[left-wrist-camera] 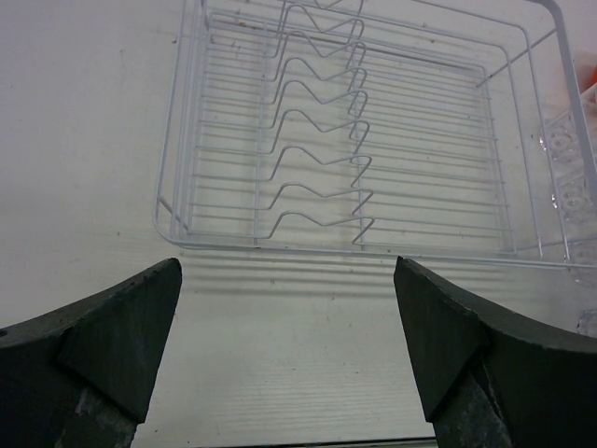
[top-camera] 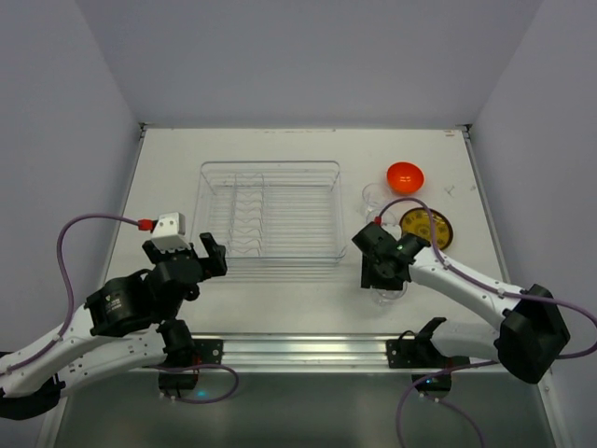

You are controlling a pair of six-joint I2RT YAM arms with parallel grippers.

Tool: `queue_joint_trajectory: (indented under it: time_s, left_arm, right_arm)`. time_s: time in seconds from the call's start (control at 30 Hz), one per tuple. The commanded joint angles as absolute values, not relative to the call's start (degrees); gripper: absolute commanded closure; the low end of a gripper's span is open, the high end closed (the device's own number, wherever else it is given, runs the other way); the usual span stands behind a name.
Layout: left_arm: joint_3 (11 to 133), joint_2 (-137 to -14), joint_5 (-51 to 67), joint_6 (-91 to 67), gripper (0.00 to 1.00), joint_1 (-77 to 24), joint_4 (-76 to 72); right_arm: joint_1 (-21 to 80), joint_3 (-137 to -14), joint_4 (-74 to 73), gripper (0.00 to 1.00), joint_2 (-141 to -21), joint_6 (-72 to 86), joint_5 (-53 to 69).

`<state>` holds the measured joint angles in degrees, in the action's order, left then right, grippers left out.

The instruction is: Unload the mixed dishes from the dish rack

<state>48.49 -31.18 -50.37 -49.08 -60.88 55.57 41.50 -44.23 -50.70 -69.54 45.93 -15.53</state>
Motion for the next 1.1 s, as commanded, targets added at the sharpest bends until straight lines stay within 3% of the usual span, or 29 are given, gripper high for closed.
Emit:
queue_joint_trajectory:
  time_s: [0.0,0.2,0.3,0.33,0.47,0.57,0.73,0.83,0.93,0.97,1.07]
  left_arm:
    - [48.78,-30.24,-53.00,-50.80,0.00,-60.91,55.72]
    - [48.87,-30.23,-53.61,-50.98,0.00,-60.91,55.81]
    - [48.95,-31.63,-54.14,-50.28,0.00,-60.91,55.29]
    - [48.96,-32.25,-54.92,-50.10,0.00,-60.91,55.11]
    - [50.10,-36.03,-57.04,-50.62,0.00,-60.12,56.42]
    - [49.92,-37.00,-56.69,-50.19,0.00,-57.93,55.90]
    - [49.31,-37.35,-53.27,-45.80,0.00,-53.98,48.97]
    - [50.97,-42.09,-45.67,-40.80,0.00,-48.98,42.91]
    - [52.64,-46.14,-33.97,-34.02,0.00,-34.33,36.05]
    - [53.08,-46.23,-32.80,-32.53,0.00,-32.54,35.17]
    - [55.45,-44.48,-31.64,-29.72,0.00,-27.43,36.46]
  right_arm:
    - [41.31,-47.98,-52.56,0.45,-66.45,45.27,-16.70]
    - [41.40,-50.18,-52.03,0.31,-59.43,41.93,-11.35]
    - [41.40,-52.99,-52.03,0.16,-53.38,39.56,-9.32]
    - [41.40,-53.96,-51.51,0.01,-51.87,37.90,-9.75]
    - [41.31,-58.44,-45.81,0.01,-45.45,32.79,-18.95]
    - [41.31,-56.35,-38.25,0.01,-41.84,26.56,-35.01]
    - [41.31,-56.42,-36.39,0.01,-36.23,19.35,-44.20]
    - [39.38,-57.21,-36.30,0.01,-33.05,16.71,-41.23]
    - [30.70,-58.18,-39.00,0.01,-31.90,15.12,-31.61]
    - [25.37,-58.44,-40.07,0.01,-32.69,15.03,-28.42]
    - [24.17,-59.59,-46.47,0.01,-32.79,17.83,-22.86]
